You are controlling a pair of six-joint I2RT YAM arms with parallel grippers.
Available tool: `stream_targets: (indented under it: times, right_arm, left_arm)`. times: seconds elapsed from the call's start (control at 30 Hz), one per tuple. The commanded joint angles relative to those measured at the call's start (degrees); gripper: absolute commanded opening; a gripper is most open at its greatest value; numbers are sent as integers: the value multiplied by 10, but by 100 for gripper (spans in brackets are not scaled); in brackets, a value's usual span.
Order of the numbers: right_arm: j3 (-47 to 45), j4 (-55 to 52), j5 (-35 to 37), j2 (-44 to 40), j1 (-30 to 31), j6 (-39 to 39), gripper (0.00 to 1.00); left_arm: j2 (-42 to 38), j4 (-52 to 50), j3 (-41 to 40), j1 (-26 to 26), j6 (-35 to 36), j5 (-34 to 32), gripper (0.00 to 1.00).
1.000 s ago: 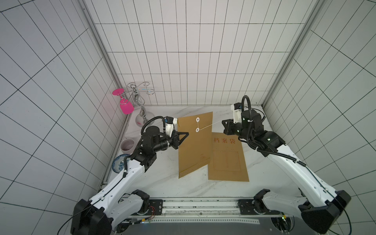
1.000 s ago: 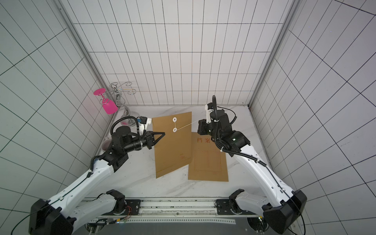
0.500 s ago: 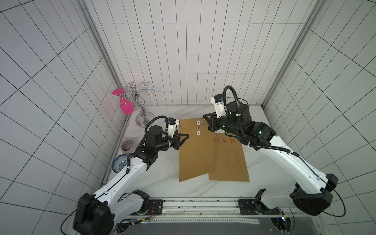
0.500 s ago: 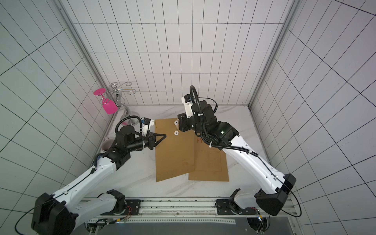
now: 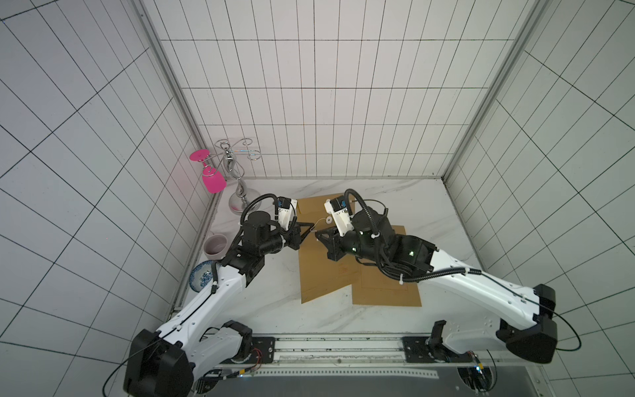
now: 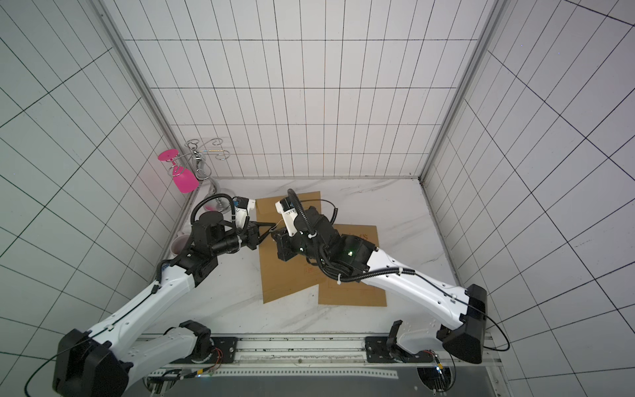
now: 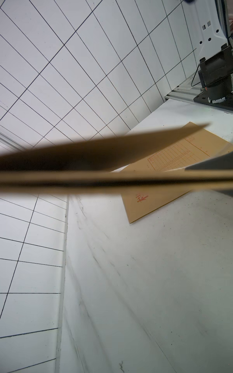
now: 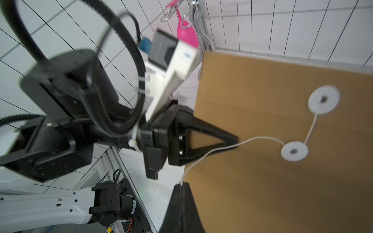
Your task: Open the file bag
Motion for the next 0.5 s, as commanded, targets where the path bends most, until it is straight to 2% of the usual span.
stream_targets:
  times: [0.0,0.3,0.47]
  right_arm:
    - [-102,67,0,-11,7,71,0]
    - [-256,43,33,-81,-21,126,0]
    - [-323,8,22,-135,-110,145,0]
  left_arm:
    - [-11,4,16,3,1,-10,0]
    - [-21,3,14,4,0,-21,0]
    - [-24,1,13,5,0,-24,0]
